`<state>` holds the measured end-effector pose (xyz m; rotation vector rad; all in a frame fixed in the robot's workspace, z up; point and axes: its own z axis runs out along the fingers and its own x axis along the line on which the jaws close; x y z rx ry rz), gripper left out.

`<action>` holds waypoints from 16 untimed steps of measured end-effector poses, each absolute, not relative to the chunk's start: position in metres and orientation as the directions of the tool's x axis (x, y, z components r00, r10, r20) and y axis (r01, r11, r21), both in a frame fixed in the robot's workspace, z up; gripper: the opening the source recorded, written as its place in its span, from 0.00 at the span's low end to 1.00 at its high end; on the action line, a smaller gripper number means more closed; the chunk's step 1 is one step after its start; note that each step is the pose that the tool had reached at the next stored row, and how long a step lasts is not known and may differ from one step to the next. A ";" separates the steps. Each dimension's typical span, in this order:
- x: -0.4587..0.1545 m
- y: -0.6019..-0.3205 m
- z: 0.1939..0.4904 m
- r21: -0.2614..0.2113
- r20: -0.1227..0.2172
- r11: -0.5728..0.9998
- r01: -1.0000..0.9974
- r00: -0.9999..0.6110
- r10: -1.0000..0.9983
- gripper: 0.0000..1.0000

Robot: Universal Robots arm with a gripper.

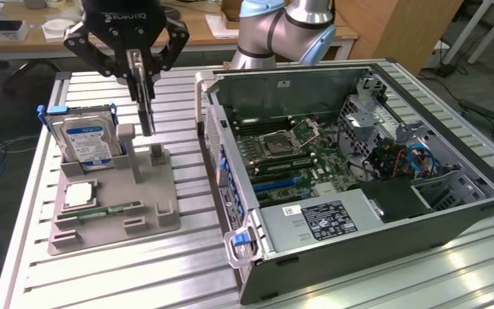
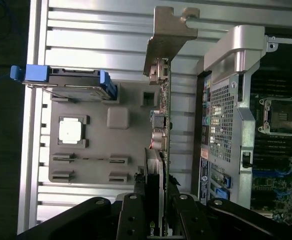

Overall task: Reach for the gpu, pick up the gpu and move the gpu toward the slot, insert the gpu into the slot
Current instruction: 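Pick up the gpu and move the gpu toward the slot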

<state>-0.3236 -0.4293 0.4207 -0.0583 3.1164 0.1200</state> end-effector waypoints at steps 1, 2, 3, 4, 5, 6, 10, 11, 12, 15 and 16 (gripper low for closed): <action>-0.323 -0.429 0.422 0.071 -0.024 0.997 -0.038 -0.999 -0.036 0.27; -0.323 -0.429 0.422 0.062 -0.024 0.997 -0.038 -0.999 -0.037 0.27; -0.323 -0.429 0.422 0.047 -0.023 0.998 -0.038 -0.999 -0.037 0.27; -0.323 -0.429 0.422 0.033 -0.022 0.999 -0.038 -0.999 -0.037 0.27; -0.323 -0.429 0.422 0.029 -0.022 0.999 -0.038 -0.999 -0.037 0.27; -0.323 -0.429 0.422 0.026 -0.022 0.999 -0.038 -0.999 -0.037 0.27; -0.321 -0.429 0.422 0.025 -0.022 0.999 -0.038 -0.999 -0.038 0.27; -0.319 -0.429 0.422 0.025 -0.022 0.999 -0.038 -0.999 -0.037 0.27; -0.317 -0.429 0.422 0.025 -0.022 0.999 -0.038 -0.999 -0.037 0.27; -0.310 -0.429 0.422 0.025 -0.022 0.999 -0.038 -0.999 -0.037 0.27; -0.308 -0.429 0.422 0.025 -0.022 0.999 -0.038 -0.999 -0.037 0.27</action>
